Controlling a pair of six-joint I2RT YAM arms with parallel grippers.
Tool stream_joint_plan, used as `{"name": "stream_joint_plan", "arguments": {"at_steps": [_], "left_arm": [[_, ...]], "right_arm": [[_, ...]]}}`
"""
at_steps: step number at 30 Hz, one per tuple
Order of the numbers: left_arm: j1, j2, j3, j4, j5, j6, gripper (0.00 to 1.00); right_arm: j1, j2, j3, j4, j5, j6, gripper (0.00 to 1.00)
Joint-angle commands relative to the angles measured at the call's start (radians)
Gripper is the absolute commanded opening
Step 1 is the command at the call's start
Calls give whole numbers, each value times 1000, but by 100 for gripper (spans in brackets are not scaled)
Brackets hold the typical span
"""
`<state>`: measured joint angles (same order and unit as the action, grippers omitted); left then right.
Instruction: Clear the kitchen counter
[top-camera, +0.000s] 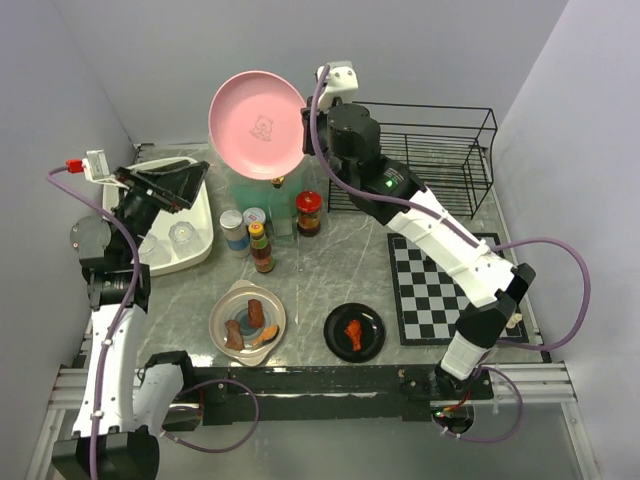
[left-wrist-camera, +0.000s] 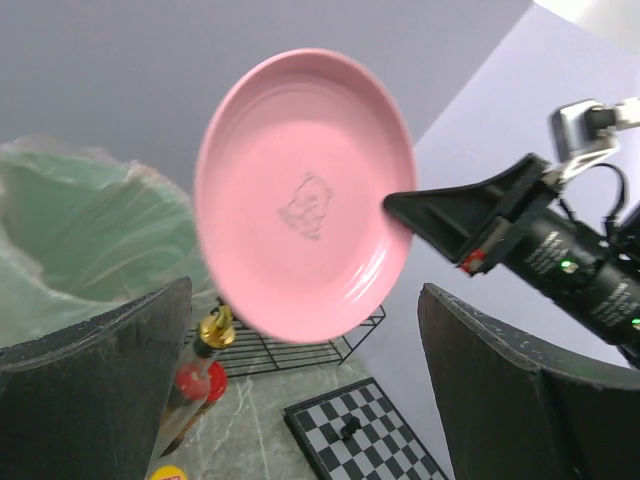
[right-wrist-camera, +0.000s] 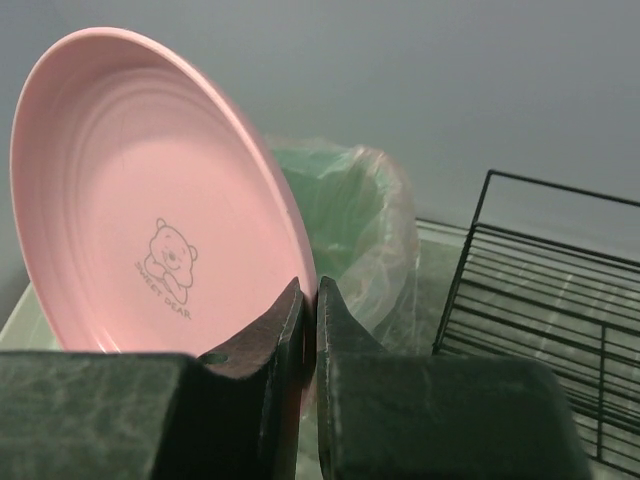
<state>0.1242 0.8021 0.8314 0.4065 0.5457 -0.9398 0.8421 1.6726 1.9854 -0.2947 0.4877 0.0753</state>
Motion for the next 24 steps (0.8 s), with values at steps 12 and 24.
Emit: {"name": "stream_joint_plan", "arguments": {"at_steps": [12, 24], "left_arm": [[-46, 48, 100, -104, -38, 140, 99], [-104, 100, 78, -9, 36, 99, 79]], "right_arm": [[6, -148, -82, -23, -227, 133, 0], [6, -137, -63, -60, -337, 172, 0]]}}
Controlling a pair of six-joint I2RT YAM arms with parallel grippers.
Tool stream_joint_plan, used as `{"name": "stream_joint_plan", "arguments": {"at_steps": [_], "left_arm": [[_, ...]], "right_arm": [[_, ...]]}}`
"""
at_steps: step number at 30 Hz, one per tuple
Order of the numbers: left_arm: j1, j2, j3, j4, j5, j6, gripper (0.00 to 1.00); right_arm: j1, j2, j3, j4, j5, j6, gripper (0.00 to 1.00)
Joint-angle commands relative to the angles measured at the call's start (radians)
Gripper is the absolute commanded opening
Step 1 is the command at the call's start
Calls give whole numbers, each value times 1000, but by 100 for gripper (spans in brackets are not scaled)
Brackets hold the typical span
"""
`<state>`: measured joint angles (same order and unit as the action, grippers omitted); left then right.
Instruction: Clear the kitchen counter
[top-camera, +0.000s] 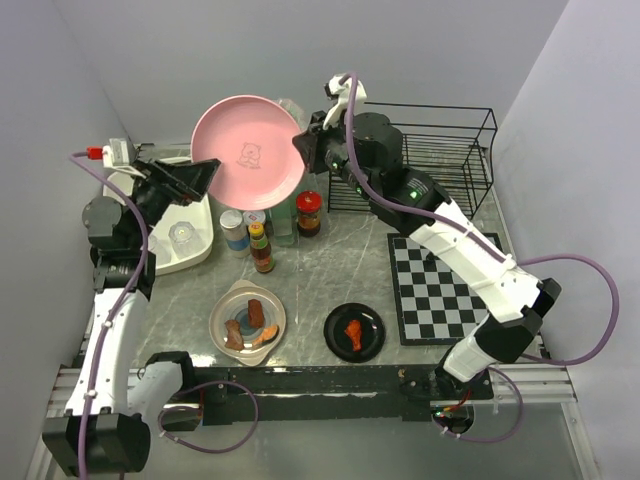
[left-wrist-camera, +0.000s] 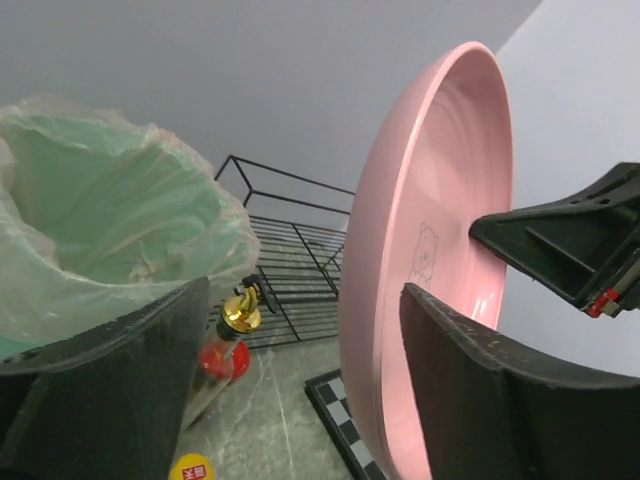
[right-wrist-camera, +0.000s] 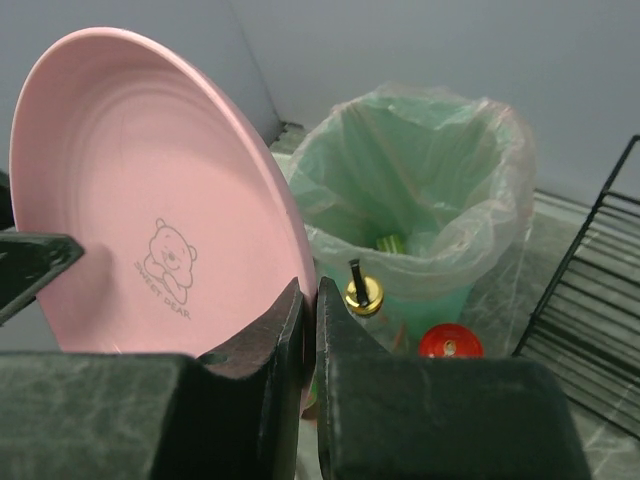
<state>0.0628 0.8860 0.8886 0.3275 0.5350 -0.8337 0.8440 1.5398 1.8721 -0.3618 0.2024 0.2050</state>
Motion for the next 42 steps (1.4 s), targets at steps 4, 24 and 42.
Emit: {"name": "stream_joint_plan", "arguments": {"at_steps": [4, 24, 42], "left_arm": [[-87, 16, 26, 38, 25, 27, 60], [70, 230, 199, -191, -196, 41, 1], [466, 709, 323, -240, -133, -133, 1]], "right_arm": [[3, 17, 68, -3, -44, 54, 0], [-23, -131, -46, 58, 313, -36, 71], [-71, -555, -557, 173, 394, -44, 73]]}}
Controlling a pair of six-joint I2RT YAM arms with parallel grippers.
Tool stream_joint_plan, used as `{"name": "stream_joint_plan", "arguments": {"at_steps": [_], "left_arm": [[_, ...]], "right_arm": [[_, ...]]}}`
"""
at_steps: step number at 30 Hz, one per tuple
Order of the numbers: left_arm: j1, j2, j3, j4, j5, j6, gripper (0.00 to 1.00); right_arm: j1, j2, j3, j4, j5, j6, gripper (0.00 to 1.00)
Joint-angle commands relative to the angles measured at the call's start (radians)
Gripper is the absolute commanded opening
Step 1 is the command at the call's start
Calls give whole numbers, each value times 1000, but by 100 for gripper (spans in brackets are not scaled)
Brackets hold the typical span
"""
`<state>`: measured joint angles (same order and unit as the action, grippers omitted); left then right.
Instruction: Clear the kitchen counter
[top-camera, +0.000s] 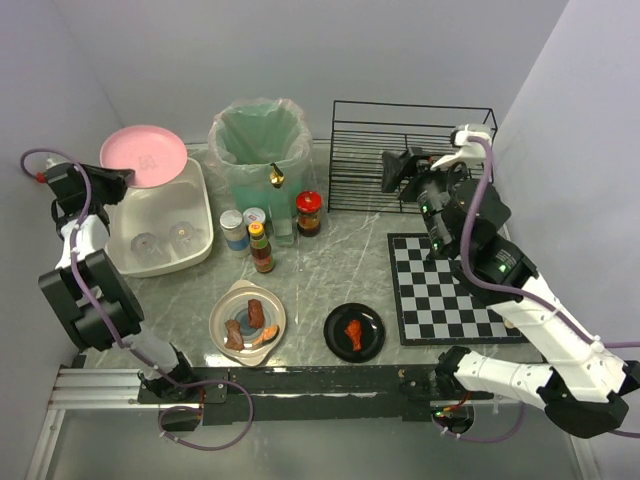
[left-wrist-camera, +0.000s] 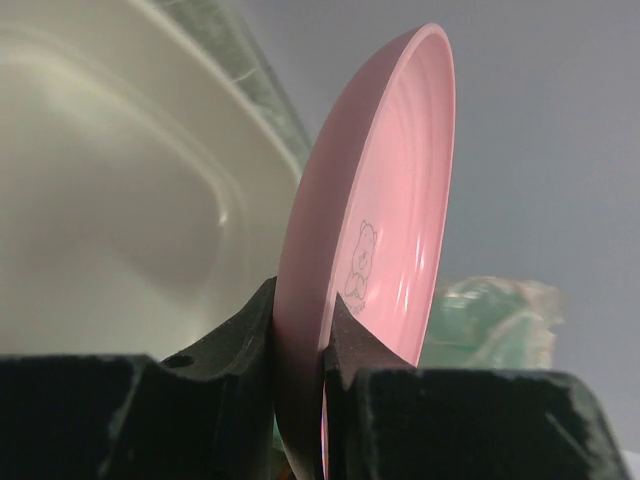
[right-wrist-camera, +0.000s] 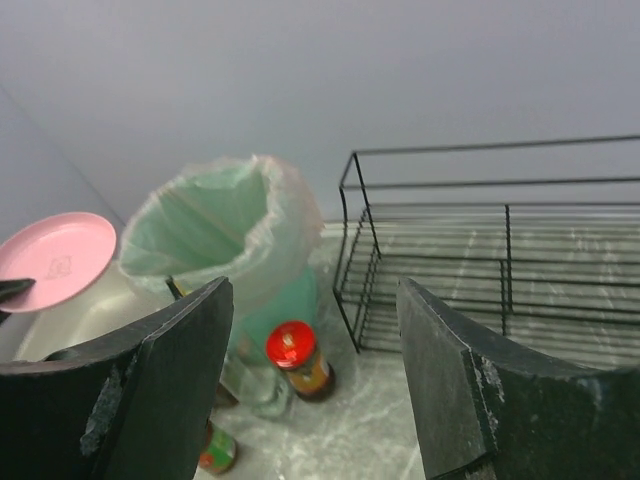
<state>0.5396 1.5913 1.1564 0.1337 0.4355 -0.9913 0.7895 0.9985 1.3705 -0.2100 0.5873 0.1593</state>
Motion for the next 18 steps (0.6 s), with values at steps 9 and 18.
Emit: {"name": "stream_joint_plan", "arguments": {"at_steps": [9, 18], "left_arm": [[-23, 91, 89, -226, -230, 181, 1], [-125, 211, 173, -293, -366, 260, 1]], "right_arm": [[-67, -23, -100, -11, -76, 71, 74], [-87, -41, -139, -19, -95, 91, 74]]}}
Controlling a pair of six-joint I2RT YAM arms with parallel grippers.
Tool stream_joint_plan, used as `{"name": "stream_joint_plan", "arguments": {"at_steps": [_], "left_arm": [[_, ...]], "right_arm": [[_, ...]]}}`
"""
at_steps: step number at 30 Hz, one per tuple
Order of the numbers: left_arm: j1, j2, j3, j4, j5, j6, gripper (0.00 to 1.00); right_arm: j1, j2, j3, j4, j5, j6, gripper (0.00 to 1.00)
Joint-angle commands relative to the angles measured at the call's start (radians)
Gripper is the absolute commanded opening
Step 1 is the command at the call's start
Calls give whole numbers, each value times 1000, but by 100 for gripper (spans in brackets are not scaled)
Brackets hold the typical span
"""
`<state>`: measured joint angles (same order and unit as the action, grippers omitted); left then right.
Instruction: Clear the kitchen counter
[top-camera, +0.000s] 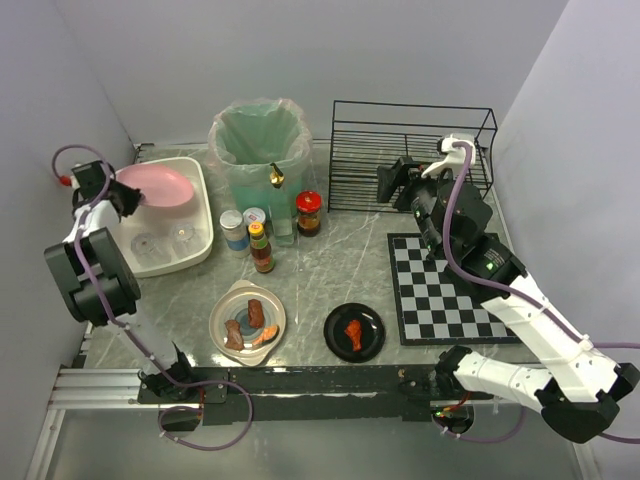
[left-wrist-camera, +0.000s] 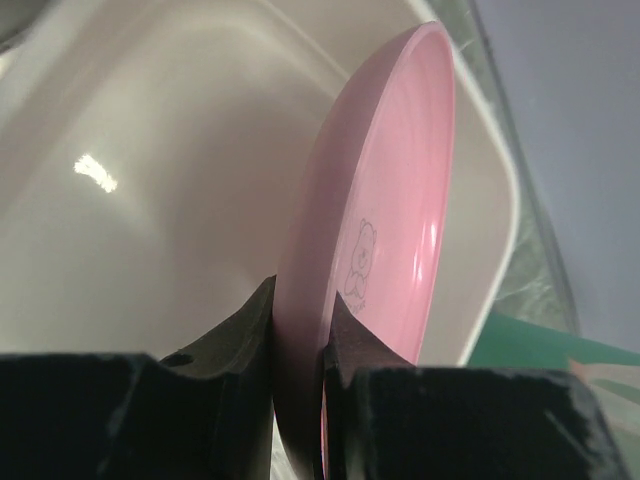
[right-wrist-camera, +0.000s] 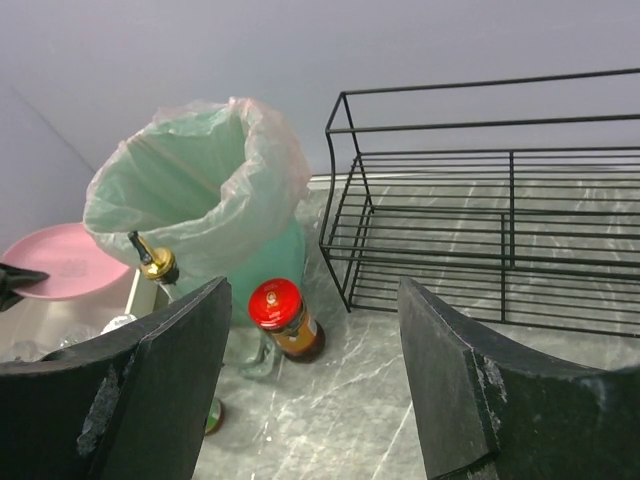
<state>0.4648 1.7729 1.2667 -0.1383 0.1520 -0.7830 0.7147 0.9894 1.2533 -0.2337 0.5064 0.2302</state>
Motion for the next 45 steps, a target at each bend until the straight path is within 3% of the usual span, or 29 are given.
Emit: {"name": "stream_joint_plan", "arguments": {"at_steps": [1, 4, 6, 12, 18, 26, 32, 38, 45], "left_arm": [[-58, 40, 68, -23, -95, 57, 1], [-81, 83, 109, -47, -137, 79, 3], [-97, 103, 131, -63, -149, 91, 10], [-117, 118, 149, -76, -218, 113, 56], [-117, 123, 174, -107, -235, 122, 83], [-117, 60, 166, -124, -255, 125, 99], [-126, 8, 169, -139, -285, 137, 99], [-146, -84, 157, -142, -282, 128, 99], [-228, -295, 85, -95, -252, 130, 99]], "right_arm": [[-14, -32, -25, 4, -17, 20, 74], [-18, -35, -34, -3, -20, 21, 74], [-21, -37, -41, -6, -29, 26, 74], [-24, -29, -51, -10, -54, 34, 74], [-29, -20, -55, -38, -45, 40, 74], [-63, -29, -69, -154, -11, 60, 75], [-115, 5, -61, -341, -51, 136, 76], [-141, 34, -107, -447, -256, 176, 77], [-146, 57, -268, -414, -492, 224, 75]]}}
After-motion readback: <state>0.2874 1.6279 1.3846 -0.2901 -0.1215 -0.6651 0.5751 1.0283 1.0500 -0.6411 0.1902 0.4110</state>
